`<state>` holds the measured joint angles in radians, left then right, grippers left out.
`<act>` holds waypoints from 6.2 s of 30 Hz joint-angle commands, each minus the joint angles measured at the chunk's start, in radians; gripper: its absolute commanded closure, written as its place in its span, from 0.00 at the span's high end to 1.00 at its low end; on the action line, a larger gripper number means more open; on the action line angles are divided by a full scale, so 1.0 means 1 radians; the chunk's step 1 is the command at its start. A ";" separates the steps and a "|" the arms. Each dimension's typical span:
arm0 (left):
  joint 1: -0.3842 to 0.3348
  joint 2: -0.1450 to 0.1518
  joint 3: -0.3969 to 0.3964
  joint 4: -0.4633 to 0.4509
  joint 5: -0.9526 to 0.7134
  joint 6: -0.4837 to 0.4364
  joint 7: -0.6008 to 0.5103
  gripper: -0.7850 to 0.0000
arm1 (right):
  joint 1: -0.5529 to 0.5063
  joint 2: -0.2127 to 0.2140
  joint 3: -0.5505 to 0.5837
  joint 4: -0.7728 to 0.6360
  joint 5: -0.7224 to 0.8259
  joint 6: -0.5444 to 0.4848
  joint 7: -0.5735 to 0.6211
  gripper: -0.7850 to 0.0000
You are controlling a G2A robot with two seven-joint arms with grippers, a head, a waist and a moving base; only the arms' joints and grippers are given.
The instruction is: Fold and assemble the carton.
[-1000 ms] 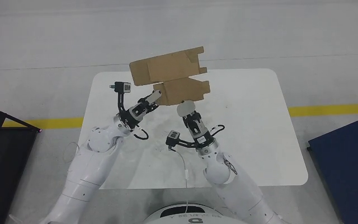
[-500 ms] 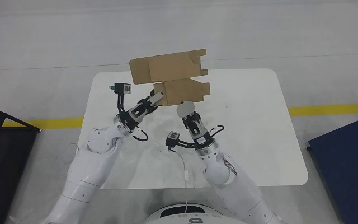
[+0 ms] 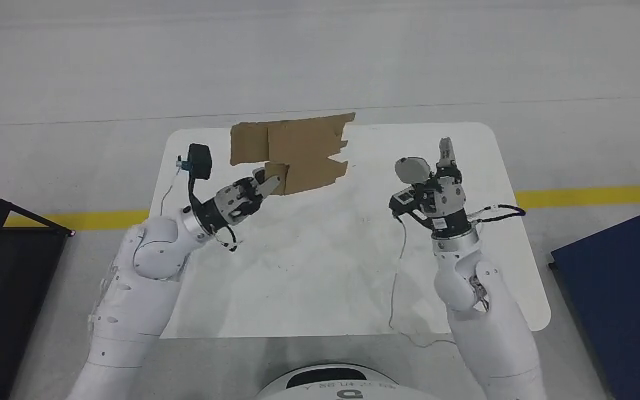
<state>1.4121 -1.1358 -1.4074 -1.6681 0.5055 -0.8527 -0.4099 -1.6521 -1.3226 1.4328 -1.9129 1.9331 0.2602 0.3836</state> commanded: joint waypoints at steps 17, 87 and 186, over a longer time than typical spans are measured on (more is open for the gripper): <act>0.090 0.003 0.033 -0.084 0.371 -0.022 0.192 0.00 | 0.217 0.000 -0.113 0.036 -0.575 -0.067 -0.173 1.00; -0.087 0.049 0.047 0.181 -0.850 -0.036 -0.484 0.00 | 0.147 0.067 -0.136 0.108 -0.830 0.354 0.249 0.16; -0.041 0.207 0.120 -0.039 -0.164 -0.160 -0.371 0.48 | 0.282 0.166 -0.325 0.231 0.221 0.746 -0.663 0.00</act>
<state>1.3727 -0.9306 -1.2920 -1.7044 0.3435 -1.0123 -0.7825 -1.3710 -1.1569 1.1079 -1.6824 2.1562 1.0091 -0.2798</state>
